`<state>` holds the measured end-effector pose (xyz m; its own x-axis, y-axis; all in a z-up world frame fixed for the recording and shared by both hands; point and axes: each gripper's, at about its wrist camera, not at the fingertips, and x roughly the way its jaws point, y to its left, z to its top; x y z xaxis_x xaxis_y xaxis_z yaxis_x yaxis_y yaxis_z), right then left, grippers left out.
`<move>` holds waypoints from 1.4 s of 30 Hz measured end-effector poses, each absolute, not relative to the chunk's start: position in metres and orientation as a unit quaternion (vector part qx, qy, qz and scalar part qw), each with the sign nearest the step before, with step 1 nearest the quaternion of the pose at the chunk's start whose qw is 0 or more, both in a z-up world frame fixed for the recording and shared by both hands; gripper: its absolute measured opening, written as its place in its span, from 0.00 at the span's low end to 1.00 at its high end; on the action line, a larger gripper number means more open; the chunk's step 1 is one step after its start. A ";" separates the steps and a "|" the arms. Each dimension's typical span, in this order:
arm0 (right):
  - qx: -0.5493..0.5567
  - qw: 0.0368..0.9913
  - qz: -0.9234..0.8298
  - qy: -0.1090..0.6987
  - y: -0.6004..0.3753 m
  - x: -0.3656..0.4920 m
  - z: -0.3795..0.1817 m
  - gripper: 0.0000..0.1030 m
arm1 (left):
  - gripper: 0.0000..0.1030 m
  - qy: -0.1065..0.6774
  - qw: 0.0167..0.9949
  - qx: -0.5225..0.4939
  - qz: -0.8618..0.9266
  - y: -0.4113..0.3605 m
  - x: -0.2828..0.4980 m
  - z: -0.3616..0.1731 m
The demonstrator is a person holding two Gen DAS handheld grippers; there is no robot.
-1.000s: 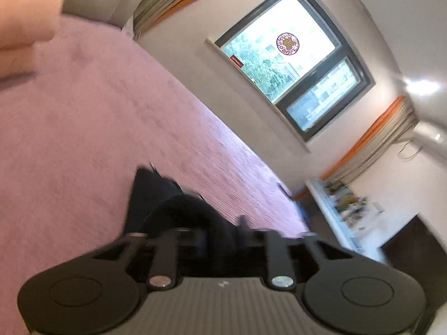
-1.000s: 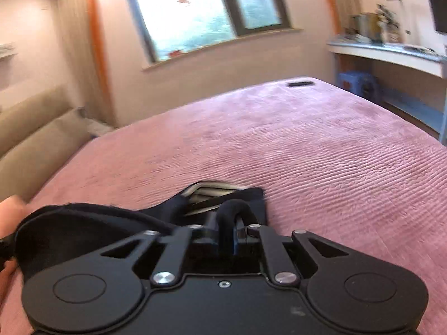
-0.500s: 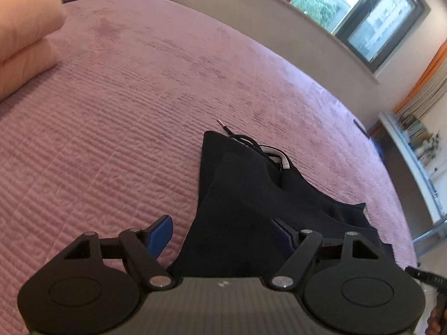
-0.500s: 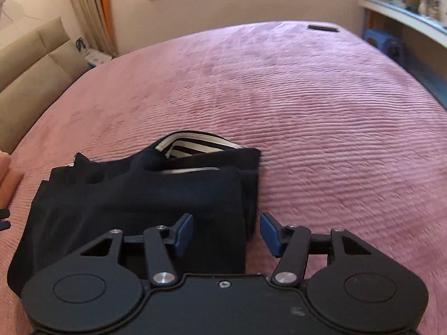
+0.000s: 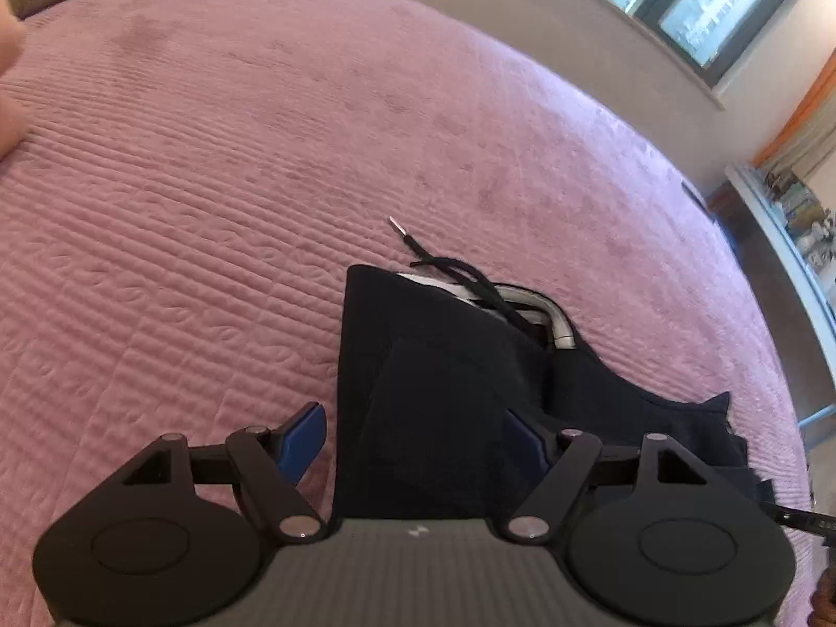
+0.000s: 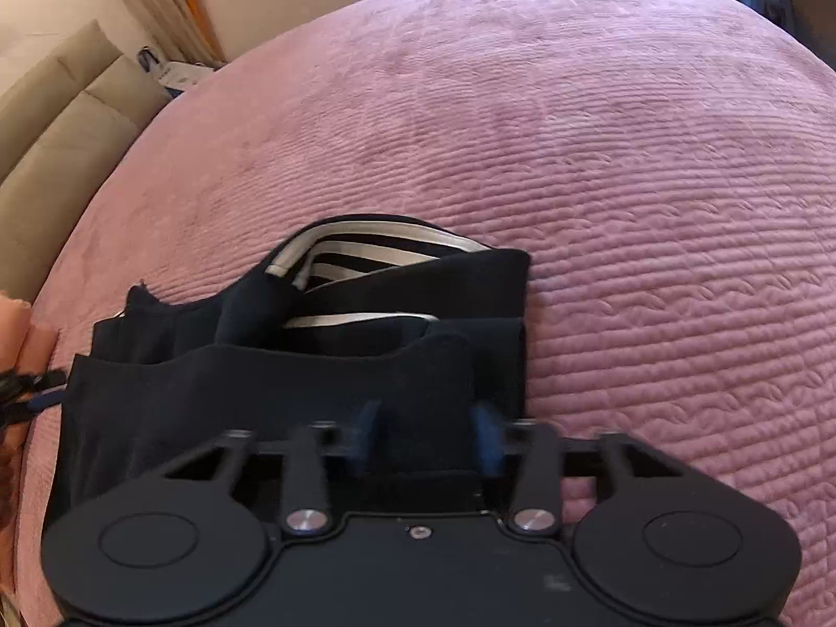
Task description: Fold large clothes
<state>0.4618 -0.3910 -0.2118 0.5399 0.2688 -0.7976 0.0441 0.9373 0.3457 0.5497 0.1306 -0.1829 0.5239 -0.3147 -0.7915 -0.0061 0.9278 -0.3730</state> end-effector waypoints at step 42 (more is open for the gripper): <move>-0.067 0.890 0.017 0.451 -0.323 0.564 -0.239 0.08 | 0.14 0.437 0.884 -0.094 -0.135 0.073 0.635 -0.213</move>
